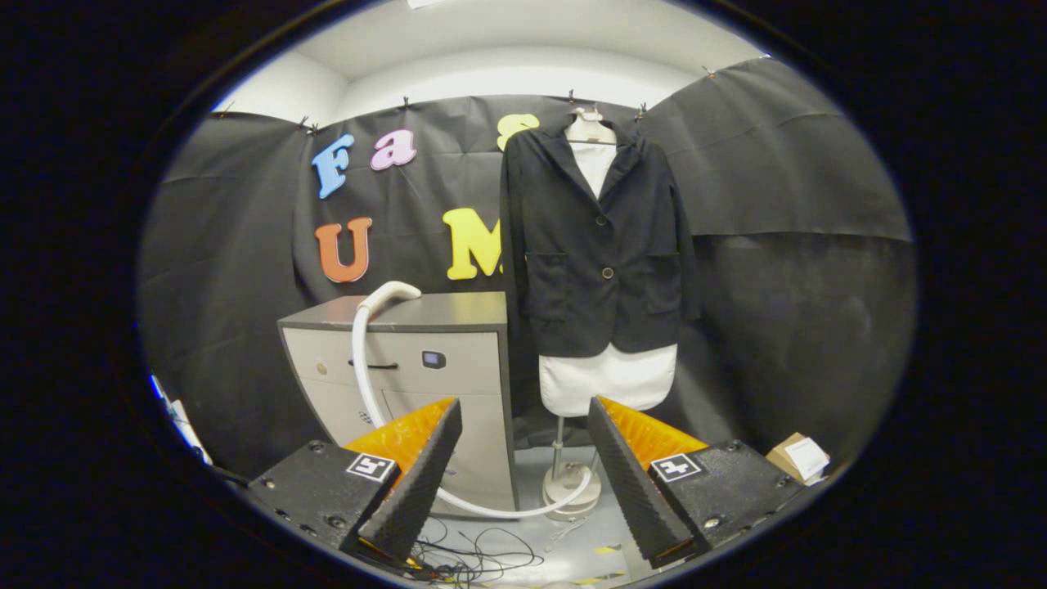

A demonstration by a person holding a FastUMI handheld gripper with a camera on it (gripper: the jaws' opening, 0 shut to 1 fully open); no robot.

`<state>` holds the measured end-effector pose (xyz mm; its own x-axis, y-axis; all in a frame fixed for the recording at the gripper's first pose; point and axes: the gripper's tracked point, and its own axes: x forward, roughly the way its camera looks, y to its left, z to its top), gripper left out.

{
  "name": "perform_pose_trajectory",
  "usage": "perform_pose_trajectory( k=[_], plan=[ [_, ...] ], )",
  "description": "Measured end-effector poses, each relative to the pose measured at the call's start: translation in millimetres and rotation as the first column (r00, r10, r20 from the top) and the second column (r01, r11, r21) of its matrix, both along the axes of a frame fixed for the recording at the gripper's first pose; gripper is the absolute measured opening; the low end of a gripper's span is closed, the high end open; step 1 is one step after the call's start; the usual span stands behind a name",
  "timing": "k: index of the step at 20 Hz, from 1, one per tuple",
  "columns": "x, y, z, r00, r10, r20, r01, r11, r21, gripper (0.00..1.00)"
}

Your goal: Iron the clothes twice with a garment steamer, once on the left side and once on the right side.

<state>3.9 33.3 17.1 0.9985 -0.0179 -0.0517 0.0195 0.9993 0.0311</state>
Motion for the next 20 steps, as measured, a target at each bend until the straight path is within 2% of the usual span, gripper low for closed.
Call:
perform_pose_trajectory(
  k=[6, 9, 16, 20],
  plan=[
    [50.2, 41.3, 41.8, 0.998, 0.046, -0.044, -0.046, 0.999, -0.010, 0.99],
    [87.7, 75.5, 65.9, 0.993, 0.095, -0.067, -0.097, 0.995, -0.024, 0.98],
    [186.6, 187.8, 116.6, 0.964, 0.246, -0.098, -0.252, 0.966, -0.058, 0.98],
    [242.8, 247.8, 125.0, 0.949, 0.283, -0.140, -0.294, 0.953, -0.067, 0.97]
  ],
)
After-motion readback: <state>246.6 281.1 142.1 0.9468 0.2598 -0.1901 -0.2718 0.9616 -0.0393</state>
